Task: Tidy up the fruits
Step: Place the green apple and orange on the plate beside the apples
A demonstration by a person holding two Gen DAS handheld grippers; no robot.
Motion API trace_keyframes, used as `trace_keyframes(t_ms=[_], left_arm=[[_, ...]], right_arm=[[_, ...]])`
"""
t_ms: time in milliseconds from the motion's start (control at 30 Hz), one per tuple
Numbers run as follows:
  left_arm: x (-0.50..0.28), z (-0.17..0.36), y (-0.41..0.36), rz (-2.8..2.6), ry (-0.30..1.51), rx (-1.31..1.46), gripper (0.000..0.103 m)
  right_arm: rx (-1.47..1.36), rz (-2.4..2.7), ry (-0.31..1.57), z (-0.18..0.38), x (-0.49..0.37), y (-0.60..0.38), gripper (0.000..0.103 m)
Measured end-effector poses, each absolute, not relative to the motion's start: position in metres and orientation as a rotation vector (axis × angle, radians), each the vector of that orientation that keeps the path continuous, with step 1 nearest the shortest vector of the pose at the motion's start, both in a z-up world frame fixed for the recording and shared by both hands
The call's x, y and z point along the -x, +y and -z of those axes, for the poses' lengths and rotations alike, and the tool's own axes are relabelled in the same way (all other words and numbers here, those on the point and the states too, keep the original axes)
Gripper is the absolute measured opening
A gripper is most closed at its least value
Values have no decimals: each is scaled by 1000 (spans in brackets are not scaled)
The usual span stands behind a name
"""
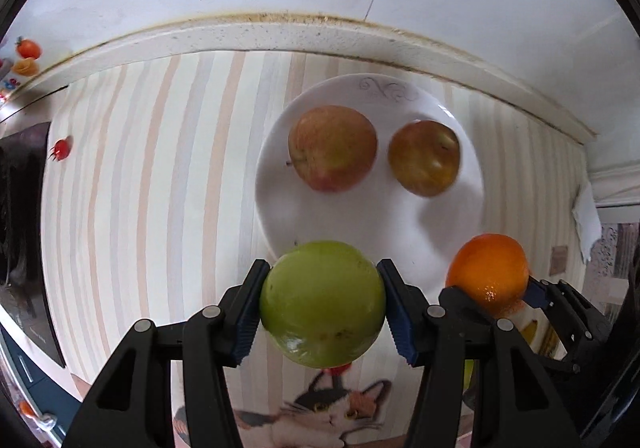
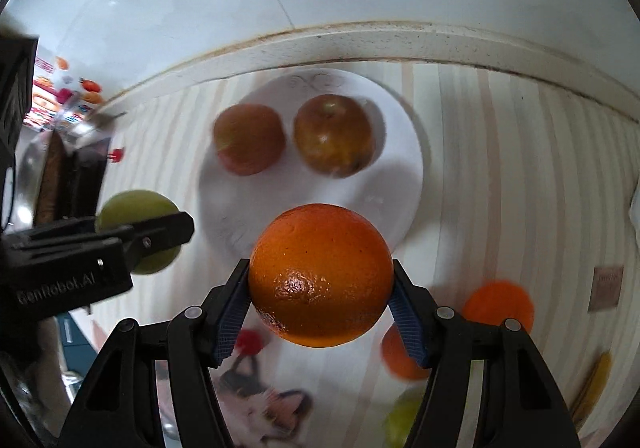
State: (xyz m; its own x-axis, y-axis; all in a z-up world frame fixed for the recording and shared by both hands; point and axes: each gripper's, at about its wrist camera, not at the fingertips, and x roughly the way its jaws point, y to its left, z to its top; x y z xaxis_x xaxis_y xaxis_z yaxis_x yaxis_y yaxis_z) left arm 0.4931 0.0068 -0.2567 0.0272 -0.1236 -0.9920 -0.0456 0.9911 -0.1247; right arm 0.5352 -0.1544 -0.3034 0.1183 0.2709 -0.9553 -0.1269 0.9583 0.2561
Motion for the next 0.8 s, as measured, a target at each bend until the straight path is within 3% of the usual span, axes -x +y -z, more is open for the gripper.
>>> trace_keyframes(t_ms=[367,800], left_arm=[[-510,312,13,84,1694,290,52],[-509,321,6,90,1747,296,52]], right_arm=[[-87,-322,1492,346,-547,-139,68],[-72,-350,1531,367,-554,-120,68]])
